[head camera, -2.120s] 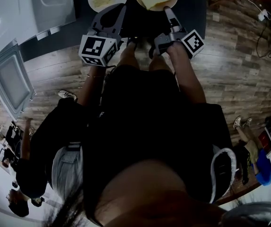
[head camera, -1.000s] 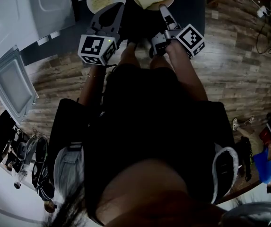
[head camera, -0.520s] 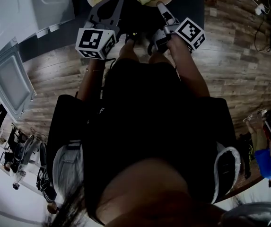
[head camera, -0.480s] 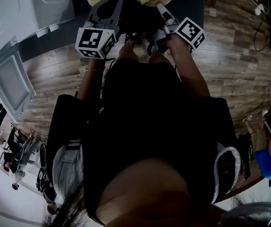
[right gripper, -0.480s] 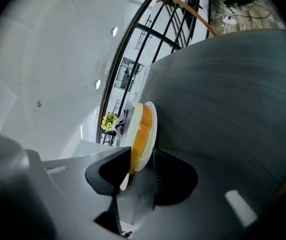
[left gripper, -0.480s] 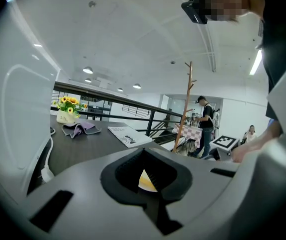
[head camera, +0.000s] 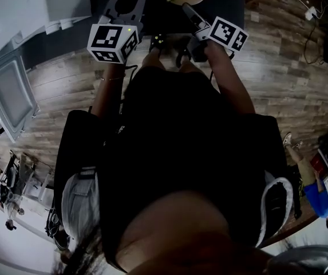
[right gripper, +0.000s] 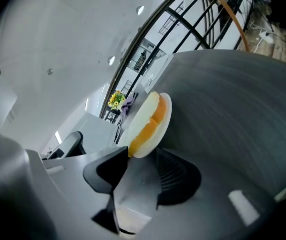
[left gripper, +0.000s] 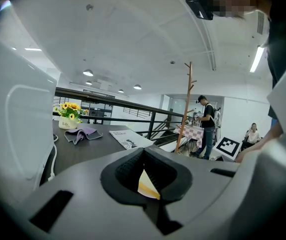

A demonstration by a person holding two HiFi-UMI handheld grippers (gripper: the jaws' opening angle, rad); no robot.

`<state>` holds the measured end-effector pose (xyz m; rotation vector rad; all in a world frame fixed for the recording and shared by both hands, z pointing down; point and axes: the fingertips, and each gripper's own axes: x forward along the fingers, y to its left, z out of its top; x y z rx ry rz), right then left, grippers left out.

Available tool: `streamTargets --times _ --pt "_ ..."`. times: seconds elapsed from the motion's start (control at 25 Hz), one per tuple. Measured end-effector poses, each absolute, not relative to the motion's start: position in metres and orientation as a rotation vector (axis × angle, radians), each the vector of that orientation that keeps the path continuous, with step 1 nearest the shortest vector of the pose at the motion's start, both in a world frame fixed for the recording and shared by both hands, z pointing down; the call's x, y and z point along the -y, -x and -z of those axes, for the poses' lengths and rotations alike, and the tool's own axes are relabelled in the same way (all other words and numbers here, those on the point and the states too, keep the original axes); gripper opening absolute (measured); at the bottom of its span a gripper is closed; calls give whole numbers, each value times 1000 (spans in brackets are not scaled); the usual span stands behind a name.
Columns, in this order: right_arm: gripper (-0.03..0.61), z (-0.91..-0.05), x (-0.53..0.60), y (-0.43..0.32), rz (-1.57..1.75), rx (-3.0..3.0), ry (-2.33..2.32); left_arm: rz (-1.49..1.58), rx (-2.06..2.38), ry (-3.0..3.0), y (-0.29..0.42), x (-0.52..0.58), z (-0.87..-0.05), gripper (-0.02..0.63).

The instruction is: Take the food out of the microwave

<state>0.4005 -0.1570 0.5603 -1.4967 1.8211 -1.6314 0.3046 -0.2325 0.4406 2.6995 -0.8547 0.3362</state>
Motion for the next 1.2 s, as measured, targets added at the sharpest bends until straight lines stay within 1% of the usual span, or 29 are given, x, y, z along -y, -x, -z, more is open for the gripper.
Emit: streamTargets --times 0.2,0.52,0.56,0.6,0.72,0.8,1.2 --pt "169 -561 148 -388 1667 -1960 1446 -338 825 -2713 -311 227 -436 8" --pt "167 -541 145 -388 1596 -2034 1396 -321 804 -2733 -317 218 -425 8" --pt "159 -538 146 -390 1564 -2041 1420 -325 802 -2733 -316 217 -424 8" --pt "135 -534 146 -393 1524 -2056 1450 -333 799 -2732 -316 217 -425 8" --pt "36 -522 147 -401 1395 -2111 1547 -363 797 -2727 -313 215 -428 8" --pt "0 -516 147 -407 1334 -2111 1583 -380 792 -2719 -311 214 -431 8" --pt "0 -471 154 -413 1032 -2290 1657 -432 661 -2775 -320 211 -421 8"
